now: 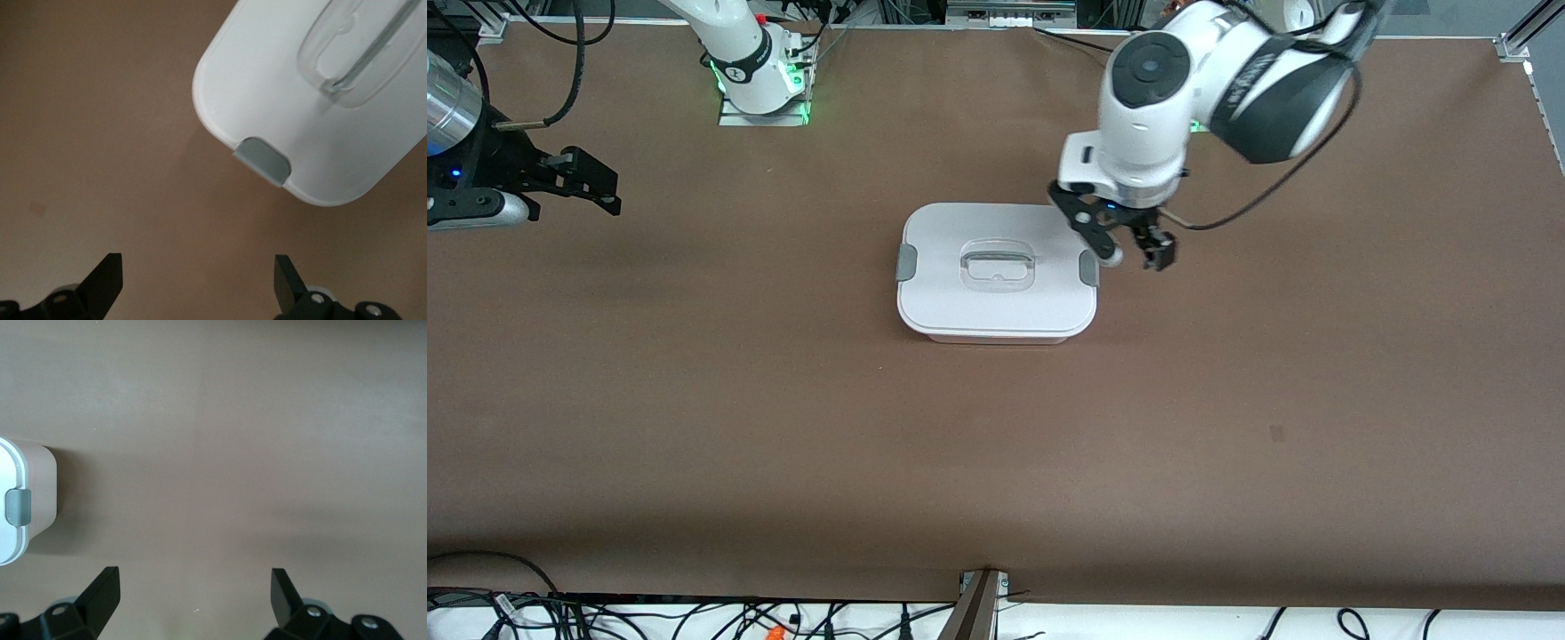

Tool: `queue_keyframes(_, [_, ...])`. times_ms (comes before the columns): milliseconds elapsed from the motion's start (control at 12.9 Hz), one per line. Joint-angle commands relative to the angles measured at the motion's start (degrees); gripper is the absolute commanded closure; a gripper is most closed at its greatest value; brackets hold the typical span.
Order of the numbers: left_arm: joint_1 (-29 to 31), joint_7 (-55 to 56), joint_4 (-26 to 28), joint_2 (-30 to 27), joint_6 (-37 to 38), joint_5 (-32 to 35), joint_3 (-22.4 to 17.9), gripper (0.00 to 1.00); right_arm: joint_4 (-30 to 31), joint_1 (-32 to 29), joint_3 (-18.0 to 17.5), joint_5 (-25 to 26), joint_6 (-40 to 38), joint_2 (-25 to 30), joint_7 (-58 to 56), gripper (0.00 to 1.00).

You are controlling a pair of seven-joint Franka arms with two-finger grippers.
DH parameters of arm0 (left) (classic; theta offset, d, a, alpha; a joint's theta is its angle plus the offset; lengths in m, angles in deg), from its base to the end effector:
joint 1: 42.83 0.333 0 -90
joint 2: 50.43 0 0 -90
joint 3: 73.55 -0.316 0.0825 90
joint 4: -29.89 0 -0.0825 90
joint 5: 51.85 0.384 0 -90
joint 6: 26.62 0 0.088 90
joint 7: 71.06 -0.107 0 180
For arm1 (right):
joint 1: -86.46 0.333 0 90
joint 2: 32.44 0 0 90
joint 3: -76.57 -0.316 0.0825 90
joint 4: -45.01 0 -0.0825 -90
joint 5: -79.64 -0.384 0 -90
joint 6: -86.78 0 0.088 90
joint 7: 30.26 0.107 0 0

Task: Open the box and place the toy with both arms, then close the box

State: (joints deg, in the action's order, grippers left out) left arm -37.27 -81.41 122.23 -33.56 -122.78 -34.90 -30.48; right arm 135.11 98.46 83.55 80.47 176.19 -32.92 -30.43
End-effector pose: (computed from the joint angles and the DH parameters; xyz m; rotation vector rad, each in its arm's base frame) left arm 0.5292 -0.3152 0.4814 -2.7260 1.2866 0.1803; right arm 0.5537 0.0474 0.6182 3.1219 0.1415 -0.0308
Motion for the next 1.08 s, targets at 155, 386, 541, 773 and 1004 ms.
queue_keyframes(155, [9.3, 0.7, -9.5, 0.4, 8.4, -2.9, -0.2, 0.0, -1.3, -0.7, -0.4, -0.9, -1.3, -0.5, 0.6, 0.0])
queue_keyframes(386, [9.6, 3.4, -10.7, -3.8, 8.4, -4.6, -3.3, 0.0, -1.3, -0.7, -0.4, -0.9, -1.2, -0.5, 0.6, 0.0])
queue_keyframes(541, [9.0, 6.8, -8.8, -9.5, 7.7, -7.3, -8.3, 0.0, -1.3, -0.7, -0.4, -0.9, -1.3, -0.5, 0.6, 0.0])
queue_keyframes(773, [3.1, 8.3, -7.0, -14.6, 6.2, -10.5, -21.2, 0.0, -1.3, -0.7, -0.4, -0.9, -1.2, -0.5, 0.6, 0.0])
queue_keyframes(1004, [-1.7, 7.5, 2.8, -22.3, 3.1, -17.9, -37.6, 0.0, -1.3, -0.7, -0.4, -0.9, -1.2, -0.5, 0.6, 0.0])
